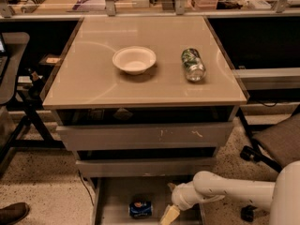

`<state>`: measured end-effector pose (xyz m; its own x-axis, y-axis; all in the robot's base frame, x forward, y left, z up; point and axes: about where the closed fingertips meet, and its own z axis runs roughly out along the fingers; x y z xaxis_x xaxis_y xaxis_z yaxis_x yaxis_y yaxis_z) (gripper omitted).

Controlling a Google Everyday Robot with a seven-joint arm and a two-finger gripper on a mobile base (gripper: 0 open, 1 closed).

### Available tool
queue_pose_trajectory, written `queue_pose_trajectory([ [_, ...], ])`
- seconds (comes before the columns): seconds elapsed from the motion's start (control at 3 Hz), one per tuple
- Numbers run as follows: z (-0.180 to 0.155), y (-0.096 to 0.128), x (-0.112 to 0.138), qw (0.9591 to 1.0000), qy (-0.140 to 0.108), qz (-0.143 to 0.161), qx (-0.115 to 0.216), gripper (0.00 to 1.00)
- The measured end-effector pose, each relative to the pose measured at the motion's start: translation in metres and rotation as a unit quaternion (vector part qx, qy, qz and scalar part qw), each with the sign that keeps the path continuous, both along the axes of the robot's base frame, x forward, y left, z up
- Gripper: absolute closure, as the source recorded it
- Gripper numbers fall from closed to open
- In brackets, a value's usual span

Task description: Pick pepsi can from bottom drawer and place on counter

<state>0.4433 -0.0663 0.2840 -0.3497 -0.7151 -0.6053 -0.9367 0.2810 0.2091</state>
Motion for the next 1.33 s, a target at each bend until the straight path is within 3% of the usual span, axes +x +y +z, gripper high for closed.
queue_pose_trajectory([
  [0.33, 0.000, 0.000, 0.000, 1.0000, 0.000, 0.000, 0.000, 0.00],
  [0.67, -0.044, 0.012, 0.011, 0.9995, -0.030, 0.004, 0.005, 0.00],
  [1.0, -0.044, 0.012, 0.010, 0.9995, -0.030, 0.004, 0.005, 0.00],
  [1.33, -0.042, 0.027, 0.004, 0.9988, -0.041, 0.024, 0.013, 0.00],
])
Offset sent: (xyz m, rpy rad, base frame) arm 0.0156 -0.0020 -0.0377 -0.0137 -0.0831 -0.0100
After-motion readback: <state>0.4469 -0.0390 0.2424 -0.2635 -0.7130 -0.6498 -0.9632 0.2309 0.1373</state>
